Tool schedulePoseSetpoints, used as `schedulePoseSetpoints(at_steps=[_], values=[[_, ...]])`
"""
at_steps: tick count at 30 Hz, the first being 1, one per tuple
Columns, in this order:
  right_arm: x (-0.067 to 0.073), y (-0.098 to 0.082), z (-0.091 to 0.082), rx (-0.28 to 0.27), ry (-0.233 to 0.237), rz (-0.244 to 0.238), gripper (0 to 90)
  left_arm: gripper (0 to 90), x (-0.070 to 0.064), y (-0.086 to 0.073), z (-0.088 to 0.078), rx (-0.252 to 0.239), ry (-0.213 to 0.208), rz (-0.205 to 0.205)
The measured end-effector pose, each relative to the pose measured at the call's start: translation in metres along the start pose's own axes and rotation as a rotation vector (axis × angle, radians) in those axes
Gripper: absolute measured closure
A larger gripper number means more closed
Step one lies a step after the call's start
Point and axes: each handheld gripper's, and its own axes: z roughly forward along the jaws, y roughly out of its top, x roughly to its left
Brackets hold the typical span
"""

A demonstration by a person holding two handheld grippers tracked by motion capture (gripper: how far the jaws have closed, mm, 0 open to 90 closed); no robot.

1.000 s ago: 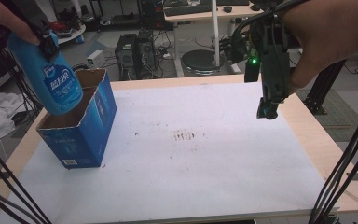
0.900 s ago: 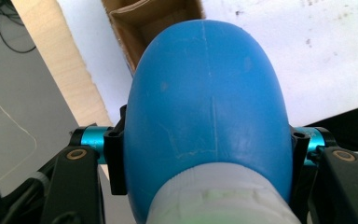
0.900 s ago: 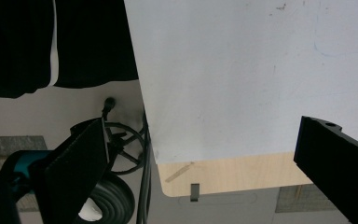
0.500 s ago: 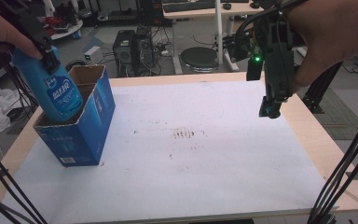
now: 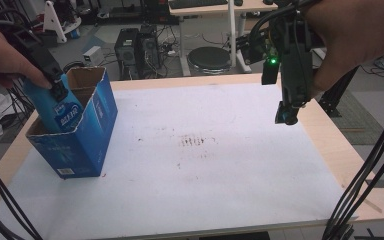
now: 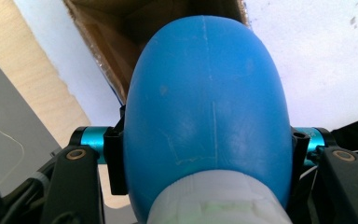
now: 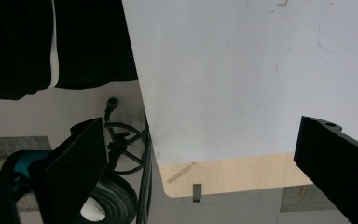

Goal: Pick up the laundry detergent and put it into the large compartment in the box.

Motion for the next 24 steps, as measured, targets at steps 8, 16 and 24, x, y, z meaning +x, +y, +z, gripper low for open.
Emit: schedulePoseSetpoints(at_steps=[8,16,24], values=[[-0.002,0.000,0.004,0.007,0.007,0.009,2.0,38.1,0.001,0.004,0.023,0.023,0.024,0.110],[-0.006,0.002,0.010,0.009,0.019,0.005,2.0,38.2,0.002,0.006,0.039,0.027,0.046,0.258],[-0.008,0.005,0.011,0.007,0.021,0.000,2.0,38.1,-0.002,0.010,0.051,0.044,0.063,0.367]])
